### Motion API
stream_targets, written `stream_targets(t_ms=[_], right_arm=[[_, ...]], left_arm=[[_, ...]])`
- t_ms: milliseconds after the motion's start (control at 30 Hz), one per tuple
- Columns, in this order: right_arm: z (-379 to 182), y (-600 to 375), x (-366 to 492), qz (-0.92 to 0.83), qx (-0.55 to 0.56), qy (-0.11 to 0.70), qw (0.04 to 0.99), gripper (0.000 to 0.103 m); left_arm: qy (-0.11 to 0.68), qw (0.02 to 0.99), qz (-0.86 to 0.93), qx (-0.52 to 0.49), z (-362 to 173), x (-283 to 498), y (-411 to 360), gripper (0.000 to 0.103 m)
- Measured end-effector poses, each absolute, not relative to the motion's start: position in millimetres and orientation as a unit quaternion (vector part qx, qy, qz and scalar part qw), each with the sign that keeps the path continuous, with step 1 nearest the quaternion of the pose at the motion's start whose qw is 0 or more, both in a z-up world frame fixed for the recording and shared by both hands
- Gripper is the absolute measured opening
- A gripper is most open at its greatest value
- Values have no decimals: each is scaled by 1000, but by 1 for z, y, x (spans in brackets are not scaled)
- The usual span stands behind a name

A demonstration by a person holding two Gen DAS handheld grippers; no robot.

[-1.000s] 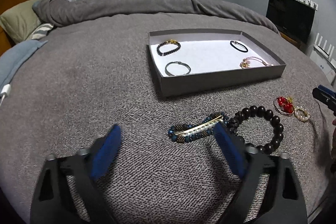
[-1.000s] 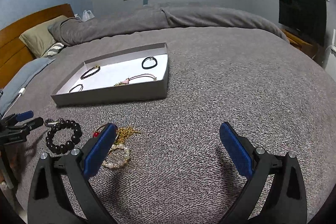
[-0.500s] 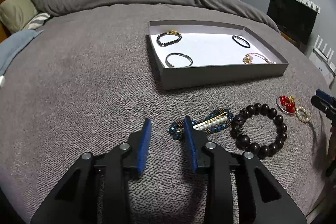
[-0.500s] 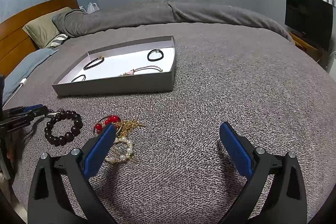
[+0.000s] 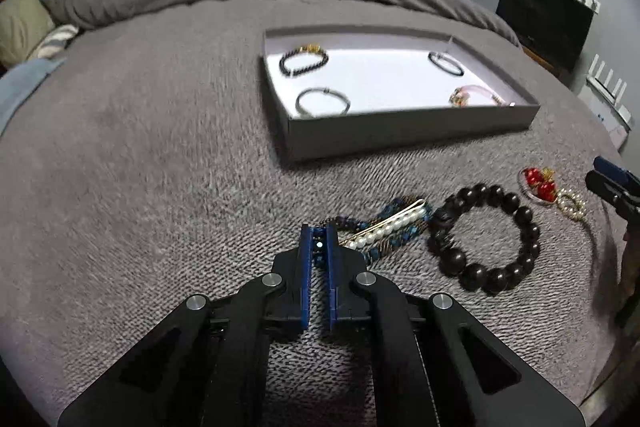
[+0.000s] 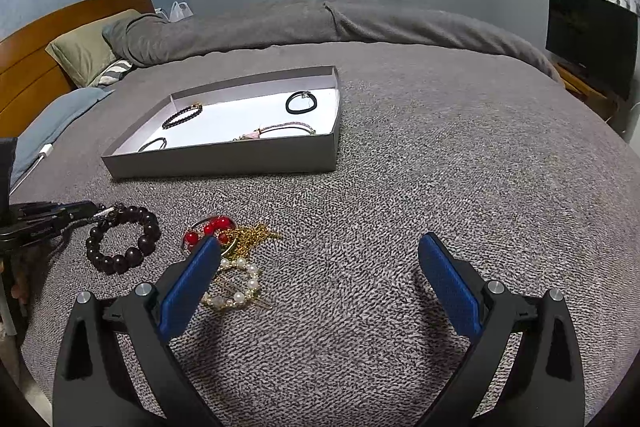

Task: Organize jewelry
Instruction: 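Close the left tool on the blue beaded bracelet, then grasp the pearl ring hair clip with the right tool while the left tool holds the blue bracelet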

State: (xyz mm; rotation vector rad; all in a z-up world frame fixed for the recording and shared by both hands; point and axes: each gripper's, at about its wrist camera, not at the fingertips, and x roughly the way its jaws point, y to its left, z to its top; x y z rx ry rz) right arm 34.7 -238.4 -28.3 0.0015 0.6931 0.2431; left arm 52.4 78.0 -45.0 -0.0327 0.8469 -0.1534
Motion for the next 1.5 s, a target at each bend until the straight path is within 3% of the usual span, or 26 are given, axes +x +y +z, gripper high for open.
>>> stream_targets(t_ms=[267, 600, 867, 1133, 1333, 1433, 1500], right_arm=[[-24, -239, 32, 127, -3, 334, 934, 95], [-15, -256, 40, 128, 26, 331, 934, 87], [-17, -257, 42, 159, 40, 350, 922, 75], [-22, -219, 28, 225, -21, 375, 899, 73], [-39, -194, 22, 235, -89, 386, 888, 58], [-40, -192, 21, 232, -99, 389, 886, 41], [-39, -191, 21, 232, -104, 388, 886, 41]], left_arm=[[326, 938, -106, -46, -14, 32, 83, 7], [275, 950, -148, -20, 25, 30, 41, 7], [259, 954, -153, -11, 48, 42, 22, 7], [268, 949, -164, -12, 36, 39, 20, 7], [279, 945, -170, -9, 27, 37, 24, 7], [279, 946, -167, -8, 26, 37, 25, 7], [277, 946, -165, -8, 26, 37, 27, 7]])
